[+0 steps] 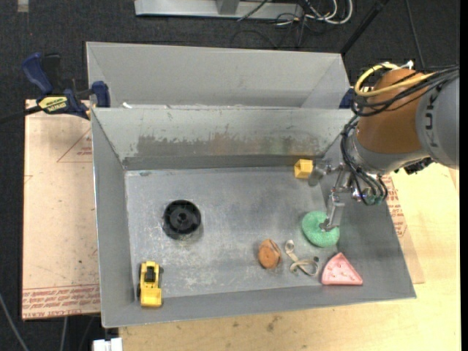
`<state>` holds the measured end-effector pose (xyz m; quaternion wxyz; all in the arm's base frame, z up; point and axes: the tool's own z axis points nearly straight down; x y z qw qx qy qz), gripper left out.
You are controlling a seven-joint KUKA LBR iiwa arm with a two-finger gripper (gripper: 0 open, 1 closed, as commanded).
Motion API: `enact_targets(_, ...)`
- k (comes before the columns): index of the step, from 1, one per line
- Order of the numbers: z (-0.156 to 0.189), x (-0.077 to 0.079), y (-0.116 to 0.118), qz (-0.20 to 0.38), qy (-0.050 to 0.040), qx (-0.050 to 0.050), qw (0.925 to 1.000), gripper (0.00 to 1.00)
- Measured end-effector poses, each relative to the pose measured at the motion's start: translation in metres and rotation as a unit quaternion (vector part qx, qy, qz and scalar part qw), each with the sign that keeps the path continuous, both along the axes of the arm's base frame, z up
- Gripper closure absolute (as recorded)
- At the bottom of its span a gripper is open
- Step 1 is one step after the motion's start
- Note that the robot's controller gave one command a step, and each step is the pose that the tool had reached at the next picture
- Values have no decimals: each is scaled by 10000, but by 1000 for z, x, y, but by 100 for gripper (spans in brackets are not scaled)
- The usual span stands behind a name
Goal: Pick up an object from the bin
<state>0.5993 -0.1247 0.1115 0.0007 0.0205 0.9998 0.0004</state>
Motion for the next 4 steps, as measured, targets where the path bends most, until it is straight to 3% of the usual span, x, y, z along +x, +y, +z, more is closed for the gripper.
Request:
enact_targets(1, -30, -38, -8, -255, -12, 3, 9997, 0)
enact_targets(2, -42, -49, -3, 471, -10, -5, 9989, 100)
enact_targets(3, -42, -49, -3, 474, -10, -5, 9989, 100)
enact_targets(4, 2, -47, 9, 538, 36, 5, 9985, 100)
